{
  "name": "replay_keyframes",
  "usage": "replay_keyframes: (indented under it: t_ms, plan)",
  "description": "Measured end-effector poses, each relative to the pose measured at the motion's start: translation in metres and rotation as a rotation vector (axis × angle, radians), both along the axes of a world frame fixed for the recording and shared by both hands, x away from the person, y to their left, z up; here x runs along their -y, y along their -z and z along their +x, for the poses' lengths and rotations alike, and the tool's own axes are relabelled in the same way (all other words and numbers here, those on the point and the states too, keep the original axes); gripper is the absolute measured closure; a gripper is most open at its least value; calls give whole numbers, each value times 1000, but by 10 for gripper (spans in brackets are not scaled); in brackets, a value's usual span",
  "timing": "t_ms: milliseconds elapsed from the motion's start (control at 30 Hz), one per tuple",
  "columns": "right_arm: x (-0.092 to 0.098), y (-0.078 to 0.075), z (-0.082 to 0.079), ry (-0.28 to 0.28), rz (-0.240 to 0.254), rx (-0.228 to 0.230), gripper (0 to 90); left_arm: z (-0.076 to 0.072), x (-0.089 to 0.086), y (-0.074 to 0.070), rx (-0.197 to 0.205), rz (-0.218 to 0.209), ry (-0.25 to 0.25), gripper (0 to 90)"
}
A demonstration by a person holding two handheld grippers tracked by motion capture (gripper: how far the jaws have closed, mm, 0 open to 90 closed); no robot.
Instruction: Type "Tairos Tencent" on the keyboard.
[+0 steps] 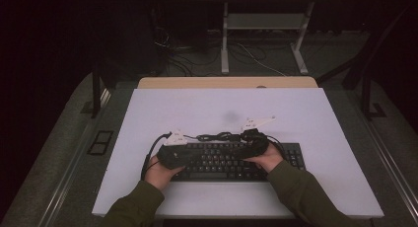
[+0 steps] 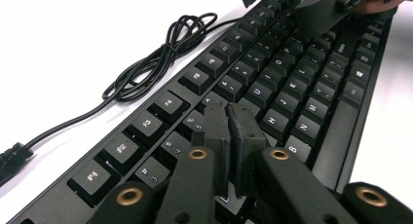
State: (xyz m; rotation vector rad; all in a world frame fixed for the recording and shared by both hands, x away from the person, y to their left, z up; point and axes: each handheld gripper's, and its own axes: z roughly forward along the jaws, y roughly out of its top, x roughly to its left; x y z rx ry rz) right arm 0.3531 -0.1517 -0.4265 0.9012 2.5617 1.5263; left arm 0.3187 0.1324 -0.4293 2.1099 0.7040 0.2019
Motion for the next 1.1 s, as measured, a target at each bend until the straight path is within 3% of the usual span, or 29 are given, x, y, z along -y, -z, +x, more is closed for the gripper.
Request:
replay_keyframes:
  t_ms: [433,1100]
  plan:
    - [0,-2,-3,-18,-10,2,481,-6,-8,-3,7,-25,0,688]
    - [1,-3,-7,-70,-63,-1,861,-8,-16,0,21,-29,0,381]
